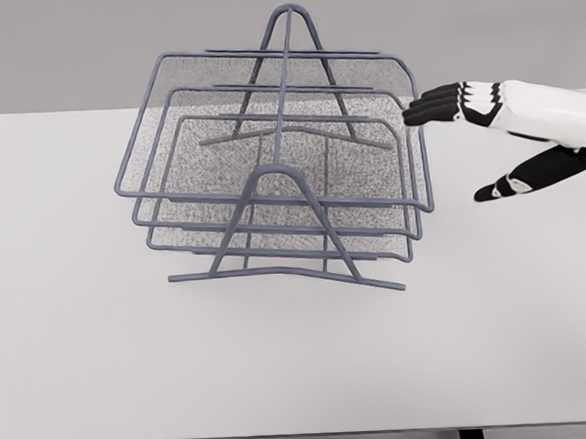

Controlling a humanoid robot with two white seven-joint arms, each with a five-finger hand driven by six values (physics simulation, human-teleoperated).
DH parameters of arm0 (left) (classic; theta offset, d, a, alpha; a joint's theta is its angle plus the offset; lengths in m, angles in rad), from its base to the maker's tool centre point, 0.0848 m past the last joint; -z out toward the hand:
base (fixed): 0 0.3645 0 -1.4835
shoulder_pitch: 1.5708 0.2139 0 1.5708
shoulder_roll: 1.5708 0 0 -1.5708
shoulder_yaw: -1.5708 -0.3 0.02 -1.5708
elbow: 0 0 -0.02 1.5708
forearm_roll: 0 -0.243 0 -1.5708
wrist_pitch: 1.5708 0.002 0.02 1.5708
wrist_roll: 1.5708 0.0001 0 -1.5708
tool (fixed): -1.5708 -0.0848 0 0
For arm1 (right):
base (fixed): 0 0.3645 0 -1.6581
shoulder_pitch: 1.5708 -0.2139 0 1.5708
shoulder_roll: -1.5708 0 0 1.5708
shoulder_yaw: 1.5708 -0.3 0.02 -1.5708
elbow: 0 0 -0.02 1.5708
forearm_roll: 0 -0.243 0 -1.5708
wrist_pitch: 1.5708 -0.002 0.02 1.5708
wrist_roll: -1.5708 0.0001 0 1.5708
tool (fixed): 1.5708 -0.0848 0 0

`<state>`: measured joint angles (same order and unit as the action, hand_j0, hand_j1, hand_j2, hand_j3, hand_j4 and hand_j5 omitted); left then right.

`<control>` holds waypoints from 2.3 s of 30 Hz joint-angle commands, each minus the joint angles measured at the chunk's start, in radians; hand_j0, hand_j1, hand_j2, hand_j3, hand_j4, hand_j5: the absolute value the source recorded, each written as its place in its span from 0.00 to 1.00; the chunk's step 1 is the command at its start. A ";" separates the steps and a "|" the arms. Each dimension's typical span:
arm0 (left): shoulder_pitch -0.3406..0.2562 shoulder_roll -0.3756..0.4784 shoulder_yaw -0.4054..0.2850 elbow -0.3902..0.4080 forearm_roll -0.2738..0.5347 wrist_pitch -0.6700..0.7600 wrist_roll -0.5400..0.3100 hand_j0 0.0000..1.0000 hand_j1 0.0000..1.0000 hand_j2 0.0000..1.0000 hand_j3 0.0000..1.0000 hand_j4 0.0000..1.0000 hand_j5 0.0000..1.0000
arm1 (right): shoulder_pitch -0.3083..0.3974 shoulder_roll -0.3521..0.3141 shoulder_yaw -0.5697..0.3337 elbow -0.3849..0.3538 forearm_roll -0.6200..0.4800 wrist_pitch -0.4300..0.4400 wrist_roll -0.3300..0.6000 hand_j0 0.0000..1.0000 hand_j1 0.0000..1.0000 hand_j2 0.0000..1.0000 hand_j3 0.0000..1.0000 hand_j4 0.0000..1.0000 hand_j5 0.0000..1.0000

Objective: Pull out the upper folder box with right arm

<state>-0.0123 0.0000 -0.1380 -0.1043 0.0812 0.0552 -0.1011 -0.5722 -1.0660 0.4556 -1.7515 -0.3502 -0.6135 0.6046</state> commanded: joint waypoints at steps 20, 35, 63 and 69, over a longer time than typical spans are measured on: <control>0.002 0.000 0.000 0.000 0.000 0.000 0.000 1.00 1.00 1.00 1.00 1.00 1.00 | -0.006 0.288 -0.144 0.265 0.712 0.003 0.006 1.00 1.00 1.00 1.00 1.00 1.00; 0.000 0.000 0.000 0.000 0.000 0.000 0.000 1.00 1.00 1.00 1.00 1.00 1.00 | -0.008 0.314 -0.120 0.225 0.760 0.003 0.006 1.00 1.00 1.00 1.00 1.00 1.00; 0.002 0.000 0.000 0.000 0.000 0.000 0.000 1.00 1.00 1.00 1.00 1.00 1.00 | -0.002 0.348 -0.069 0.213 0.824 0.003 0.006 1.00 1.00 1.00 1.00 1.00 1.00; 0.002 0.000 0.000 0.000 0.000 0.000 0.000 1.00 1.00 1.00 1.00 1.00 1.00 | 0.000 0.313 -0.092 0.198 0.821 0.003 0.006 1.00 1.00 1.00 1.00 1.00 1.00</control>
<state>-0.0123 0.0000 -0.1378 -0.1045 0.0811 0.0553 -0.1010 -0.5722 -0.7384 0.3764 -1.5487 0.4531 -0.6084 0.6100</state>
